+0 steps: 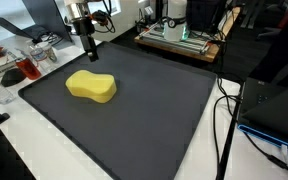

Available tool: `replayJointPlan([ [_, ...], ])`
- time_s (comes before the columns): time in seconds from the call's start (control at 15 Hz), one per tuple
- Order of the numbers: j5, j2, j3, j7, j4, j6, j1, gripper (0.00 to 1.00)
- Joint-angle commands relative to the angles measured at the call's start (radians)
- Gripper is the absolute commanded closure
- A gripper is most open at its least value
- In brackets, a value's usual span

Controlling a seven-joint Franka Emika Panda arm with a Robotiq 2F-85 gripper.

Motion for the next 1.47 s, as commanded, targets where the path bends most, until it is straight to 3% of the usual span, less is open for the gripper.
replayJointPlan([
  [0.0, 0.100, 0.062, 0.009, -0.052, 0.034, -0.063, -0.016, 0.00],
  [0.33, 0.176, 0.172, 0.018, -0.042, 0.119, -0.076, -0.002, 0.02],
  [0.4, 0.193, 0.194, 0.023, -0.043, 0.139, -0.072, -0.001, 0.09],
  [0.47, 0.206, 0.218, 0.026, -0.040, 0.163, -0.066, 0.000, 0.27],
  [0.8, 0.193, 0.294, 0.016, -0.002, 0.231, -0.042, 0.021, 0.62],
  [1.0, 0.141, 0.243, -0.006, 0.011, 0.188, -0.026, 0.045, 0.82],
  [1.2, 0.045, 0.143, -0.029, 0.010, 0.116, 0.006, 0.091, 0.98],
  [1.4, -0.137, 0.001, -0.050, 0.034, 0.015, 0.057, 0.149, 0.98],
])
